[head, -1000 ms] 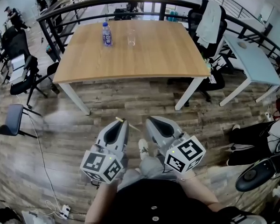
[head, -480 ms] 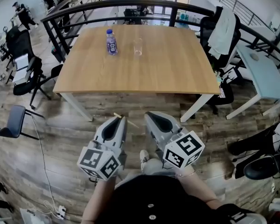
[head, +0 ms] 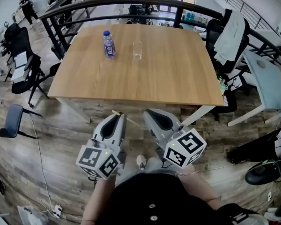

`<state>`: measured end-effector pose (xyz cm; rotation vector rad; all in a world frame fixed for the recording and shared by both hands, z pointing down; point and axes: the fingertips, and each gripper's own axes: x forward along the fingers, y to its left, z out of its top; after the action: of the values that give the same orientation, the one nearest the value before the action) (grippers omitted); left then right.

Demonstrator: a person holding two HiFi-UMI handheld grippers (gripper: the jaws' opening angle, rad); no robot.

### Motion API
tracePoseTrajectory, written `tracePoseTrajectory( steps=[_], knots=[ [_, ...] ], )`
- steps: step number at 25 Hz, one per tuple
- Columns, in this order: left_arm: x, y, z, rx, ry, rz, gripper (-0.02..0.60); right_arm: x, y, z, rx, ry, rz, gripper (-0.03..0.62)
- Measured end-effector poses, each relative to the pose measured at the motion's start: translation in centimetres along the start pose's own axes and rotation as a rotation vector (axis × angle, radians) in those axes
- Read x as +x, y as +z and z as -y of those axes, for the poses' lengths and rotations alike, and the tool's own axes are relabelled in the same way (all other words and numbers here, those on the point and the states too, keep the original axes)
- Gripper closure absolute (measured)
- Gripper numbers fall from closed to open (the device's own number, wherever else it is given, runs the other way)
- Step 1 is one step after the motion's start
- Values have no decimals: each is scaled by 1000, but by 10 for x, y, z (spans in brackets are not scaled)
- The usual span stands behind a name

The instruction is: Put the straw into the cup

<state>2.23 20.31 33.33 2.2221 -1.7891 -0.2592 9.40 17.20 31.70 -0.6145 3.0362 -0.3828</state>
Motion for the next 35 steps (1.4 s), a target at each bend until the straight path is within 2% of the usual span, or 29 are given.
tracePoseTrajectory(
  steps=[7,15,23,35],
  knots=[
    [25,-5,-17,-40,26,-19,549,17,-9,29,36,-2,-27,595],
    [48,0,-40,-60,8,-41,549,34,-11,50,69,-54,-41,595],
    [110,8,-67,-58,-36,-63,549,72,-1,103,79,-100,-38,595],
    [210,51,-169,-47,-66,-63,549,198,27,182,71,-129,-22,595]
  ],
)
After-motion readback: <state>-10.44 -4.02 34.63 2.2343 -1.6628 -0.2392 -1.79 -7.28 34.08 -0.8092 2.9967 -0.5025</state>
